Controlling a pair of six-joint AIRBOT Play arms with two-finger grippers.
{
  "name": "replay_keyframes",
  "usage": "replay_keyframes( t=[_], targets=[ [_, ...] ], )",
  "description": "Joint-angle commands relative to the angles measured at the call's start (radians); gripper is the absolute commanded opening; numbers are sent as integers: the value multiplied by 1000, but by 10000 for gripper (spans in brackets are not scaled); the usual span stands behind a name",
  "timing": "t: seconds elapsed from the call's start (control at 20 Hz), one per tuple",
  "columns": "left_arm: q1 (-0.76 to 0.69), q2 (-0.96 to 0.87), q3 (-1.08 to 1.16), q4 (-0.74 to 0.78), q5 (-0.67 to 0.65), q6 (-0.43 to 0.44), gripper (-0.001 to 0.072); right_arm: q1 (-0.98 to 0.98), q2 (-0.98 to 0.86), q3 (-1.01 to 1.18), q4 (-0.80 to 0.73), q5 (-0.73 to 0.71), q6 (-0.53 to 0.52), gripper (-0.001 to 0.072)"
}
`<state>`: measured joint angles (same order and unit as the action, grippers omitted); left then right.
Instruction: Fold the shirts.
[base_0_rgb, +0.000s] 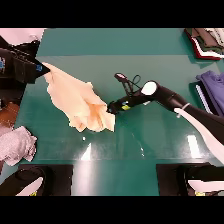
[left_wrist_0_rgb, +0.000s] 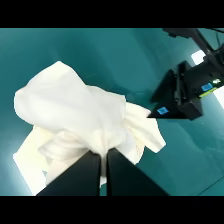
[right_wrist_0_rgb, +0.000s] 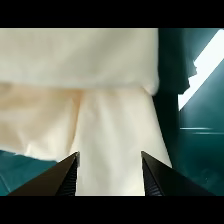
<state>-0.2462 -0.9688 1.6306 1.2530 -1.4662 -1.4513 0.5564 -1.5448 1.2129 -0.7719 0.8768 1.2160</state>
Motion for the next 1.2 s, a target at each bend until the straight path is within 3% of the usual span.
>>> replay_keyframes(
  t=[0.0, 0.4, 0.8, 1.15],
  targets=[
    [0, 1, 1, 3, -51, -17, 27, 52, -86, 106, -17, -53, -3, 458],
    [0, 1, 1, 1, -79, -42, 27, 46, -162, 178, -17, -98, -2, 453],
    [0, 1, 1, 1, -98, -42, 27, -37, -163, 177, -18, 27, -1, 453],
    [0, 1, 1, 1, -95, -42, 27, -31, -245, 175, -4, 243, -1, 452]
  ],
)
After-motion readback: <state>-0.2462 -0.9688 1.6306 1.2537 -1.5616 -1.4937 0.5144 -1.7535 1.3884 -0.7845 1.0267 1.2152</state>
